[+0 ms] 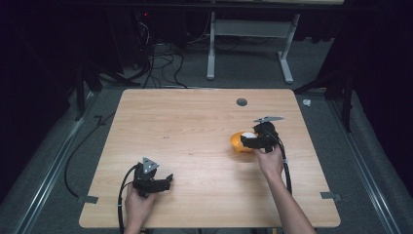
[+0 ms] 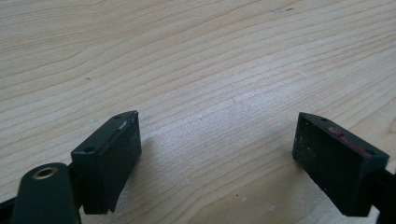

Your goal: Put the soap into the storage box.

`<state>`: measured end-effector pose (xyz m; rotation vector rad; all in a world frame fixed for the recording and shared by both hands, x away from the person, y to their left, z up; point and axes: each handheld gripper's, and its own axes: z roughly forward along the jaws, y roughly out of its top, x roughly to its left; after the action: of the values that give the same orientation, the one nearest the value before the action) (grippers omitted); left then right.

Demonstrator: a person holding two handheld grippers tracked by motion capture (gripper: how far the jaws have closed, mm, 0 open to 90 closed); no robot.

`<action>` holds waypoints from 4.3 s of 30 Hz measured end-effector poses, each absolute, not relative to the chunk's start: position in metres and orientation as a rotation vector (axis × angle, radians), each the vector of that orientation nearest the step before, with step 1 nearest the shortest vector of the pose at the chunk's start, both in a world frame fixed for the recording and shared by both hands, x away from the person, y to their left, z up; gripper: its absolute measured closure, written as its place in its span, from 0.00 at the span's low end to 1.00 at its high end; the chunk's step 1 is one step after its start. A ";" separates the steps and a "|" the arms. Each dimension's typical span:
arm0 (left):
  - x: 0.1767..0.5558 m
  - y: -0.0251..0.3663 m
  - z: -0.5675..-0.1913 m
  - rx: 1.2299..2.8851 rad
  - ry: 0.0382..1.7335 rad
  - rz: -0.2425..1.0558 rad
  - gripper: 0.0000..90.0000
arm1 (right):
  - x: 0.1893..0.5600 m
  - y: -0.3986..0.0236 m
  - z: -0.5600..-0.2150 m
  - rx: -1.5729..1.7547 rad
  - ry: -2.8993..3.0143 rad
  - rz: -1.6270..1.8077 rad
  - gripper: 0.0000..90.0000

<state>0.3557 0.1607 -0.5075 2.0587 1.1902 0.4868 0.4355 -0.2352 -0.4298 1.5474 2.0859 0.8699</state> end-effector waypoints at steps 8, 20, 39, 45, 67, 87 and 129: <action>0.356 0.161 -0.508 2.059 1.190 0.487 0.18 | 0.429 -0.241 -0.425 1.539 2.067 0.898 0.29; 0.356 0.161 -0.508 2.059 1.190 0.487 0.18 | 0.421 -0.250 -0.418 1.527 2.040 0.943 0.29; 0.356 0.161 -0.508 2.059 1.190 0.488 0.18 | 0.406 -0.265 -0.409 1.514 2.008 0.970 0.30; 0.356 0.161 -0.508 2.059 1.190 0.488 0.18 | 0.401 -0.270 -0.408 1.517 1.993 0.982 0.30; 0.356 0.161 -0.508 2.059 1.190 0.488 0.18 | 0.386 -0.289 -0.405 1.533 1.949 1.015 0.30; 0.356 0.161 -0.508 2.059 1.190 0.488 0.18 | 0.370 -0.308 -0.403 1.546 1.902 1.035 0.30; 0.356 0.161 -0.508 2.060 1.190 0.488 0.18 | 0.331 -0.330 -0.424 1.571 1.846 1.093 0.34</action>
<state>0.3557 0.1605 -0.5076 2.0597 1.1897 0.4884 0.3306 -0.3301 -0.4236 1.5714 1.8463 1.0929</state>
